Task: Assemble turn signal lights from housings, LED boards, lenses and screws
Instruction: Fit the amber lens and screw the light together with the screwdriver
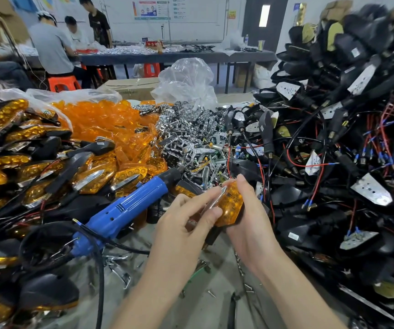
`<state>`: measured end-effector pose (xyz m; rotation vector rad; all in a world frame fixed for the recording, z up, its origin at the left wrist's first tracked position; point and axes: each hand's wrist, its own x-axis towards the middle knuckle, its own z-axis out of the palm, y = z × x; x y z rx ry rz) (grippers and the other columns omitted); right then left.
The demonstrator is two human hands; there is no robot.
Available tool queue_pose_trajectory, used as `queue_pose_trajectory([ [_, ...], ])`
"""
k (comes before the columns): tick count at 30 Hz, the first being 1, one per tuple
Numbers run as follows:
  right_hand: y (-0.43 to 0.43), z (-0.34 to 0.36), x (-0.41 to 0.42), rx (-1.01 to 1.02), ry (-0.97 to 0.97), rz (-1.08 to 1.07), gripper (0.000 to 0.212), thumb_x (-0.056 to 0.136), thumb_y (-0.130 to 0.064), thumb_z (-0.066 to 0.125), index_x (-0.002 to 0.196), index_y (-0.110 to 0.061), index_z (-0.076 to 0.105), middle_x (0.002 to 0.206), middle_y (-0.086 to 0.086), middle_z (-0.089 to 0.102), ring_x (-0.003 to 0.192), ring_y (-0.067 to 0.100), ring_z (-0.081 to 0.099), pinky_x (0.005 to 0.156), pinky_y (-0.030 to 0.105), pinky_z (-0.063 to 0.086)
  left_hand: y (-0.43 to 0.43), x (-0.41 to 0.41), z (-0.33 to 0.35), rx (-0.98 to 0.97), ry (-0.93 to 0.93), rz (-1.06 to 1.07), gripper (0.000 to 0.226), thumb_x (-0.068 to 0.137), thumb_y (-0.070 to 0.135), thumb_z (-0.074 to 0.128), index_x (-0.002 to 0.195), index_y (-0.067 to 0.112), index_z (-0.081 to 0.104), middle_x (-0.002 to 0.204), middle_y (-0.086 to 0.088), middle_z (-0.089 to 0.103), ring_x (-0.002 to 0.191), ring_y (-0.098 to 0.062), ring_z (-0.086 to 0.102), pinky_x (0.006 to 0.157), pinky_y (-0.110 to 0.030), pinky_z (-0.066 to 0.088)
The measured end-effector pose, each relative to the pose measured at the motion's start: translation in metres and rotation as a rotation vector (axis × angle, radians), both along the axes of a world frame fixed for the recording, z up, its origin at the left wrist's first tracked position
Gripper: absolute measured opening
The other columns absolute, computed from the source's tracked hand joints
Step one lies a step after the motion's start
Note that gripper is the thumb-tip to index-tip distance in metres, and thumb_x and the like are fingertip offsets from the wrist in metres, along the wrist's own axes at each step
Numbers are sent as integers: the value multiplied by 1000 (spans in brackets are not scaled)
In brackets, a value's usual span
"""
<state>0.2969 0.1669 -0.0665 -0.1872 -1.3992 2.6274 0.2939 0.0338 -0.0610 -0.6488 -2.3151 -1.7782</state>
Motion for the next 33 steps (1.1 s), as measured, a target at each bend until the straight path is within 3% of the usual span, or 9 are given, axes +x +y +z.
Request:
queue_pose_trajectory([
  [6,0,-1,0,46,-18,-6,32,81,-59,65,83,-28,72,87,4,70,81,17,69,72,28,59,-1,1,-1,-2,19,-13,42,88,33,67,116,63,61,86,15,51,72,-5,54,68,-13,44],
  [8,0,-1,0,46,-21,-11,32,82,-58,63,83,-27,72,84,2,69,77,14,69,69,25,58,-1,1,0,-13,22,-16,39,85,41,64,118,62,60,86,13,50,73,-7,54,68,-15,45],
  [16,0,1,0,33,-30,-12,36,84,-62,68,83,-26,71,84,2,68,77,14,68,71,27,57,-1,4,4,-35,11,-20,41,81,49,60,118,63,58,88,5,49,75,-16,55,72,-33,50],
  [20,-1,1,0,43,-51,-5,41,79,-65,70,88,-24,69,90,6,67,87,21,66,85,40,51,-2,3,4,-32,-33,-39,39,79,52,60,113,71,56,90,8,53,71,-9,55,70,-23,49],
  [26,-1,3,0,24,-25,12,46,76,-59,63,96,-17,64,88,8,65,85,24,64,76,37,53,-1,3,10,72,-105,-85,35,83,40,64,105,67,64,84,22,69,67,4,61,67,-10,47],
  [30,-1,3,0,17,-22,25,45,78,-61,68,94,-19,65,89,9,63,90,28,60,71,38,52,-1,2,14,153,-186,-108,33,81,38,65,95,67,67,60,10,62,54,-2,56,54,-10,43],
  [33,-1,3,-1,16,-10,33,48,68,-64,72,89,-21,67,86,9,63,83,28,59,66,39,49,-1,1,12,198,-255,-115,29,80,38,66,96,62,70,57,4,58,55,-7,57,59,-17,47],
])
